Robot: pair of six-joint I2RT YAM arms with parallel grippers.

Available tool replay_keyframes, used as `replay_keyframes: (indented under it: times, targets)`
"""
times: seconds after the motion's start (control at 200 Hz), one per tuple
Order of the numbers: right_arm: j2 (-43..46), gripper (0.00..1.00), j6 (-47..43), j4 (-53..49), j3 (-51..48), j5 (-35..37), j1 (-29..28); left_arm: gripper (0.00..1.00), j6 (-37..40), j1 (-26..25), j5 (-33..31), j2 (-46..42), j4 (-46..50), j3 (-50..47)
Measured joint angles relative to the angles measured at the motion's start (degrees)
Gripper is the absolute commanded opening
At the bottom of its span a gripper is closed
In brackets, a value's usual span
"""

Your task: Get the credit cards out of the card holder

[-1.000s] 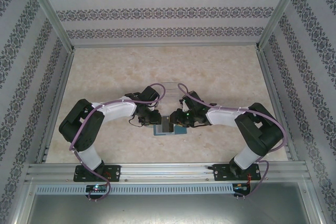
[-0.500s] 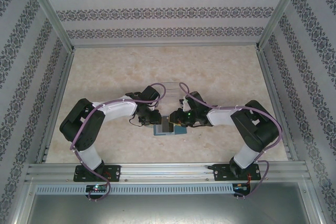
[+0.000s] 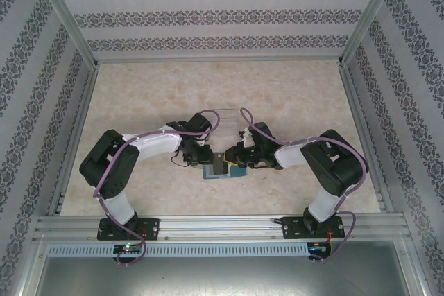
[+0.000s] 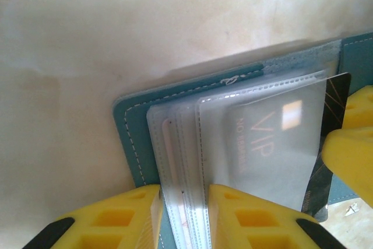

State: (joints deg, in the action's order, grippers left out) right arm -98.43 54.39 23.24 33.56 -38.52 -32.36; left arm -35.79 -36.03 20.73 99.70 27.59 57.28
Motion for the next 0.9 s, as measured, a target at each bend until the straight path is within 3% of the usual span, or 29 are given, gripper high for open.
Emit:
replay_keyframes:
  times: [0.455,0.899]
  targets:
    - [-0.4,0.06,0.2,1.0,-0.3,0.3,0.0,0.27,0.0,0.0,0.0,0.0,0.0,0.0]
    - [2.3,0.02,-1.2,-1.3,-1.0,0.7,0.8,0.27,0.0,0.0,0.0,-0.1,0.0,0.0]
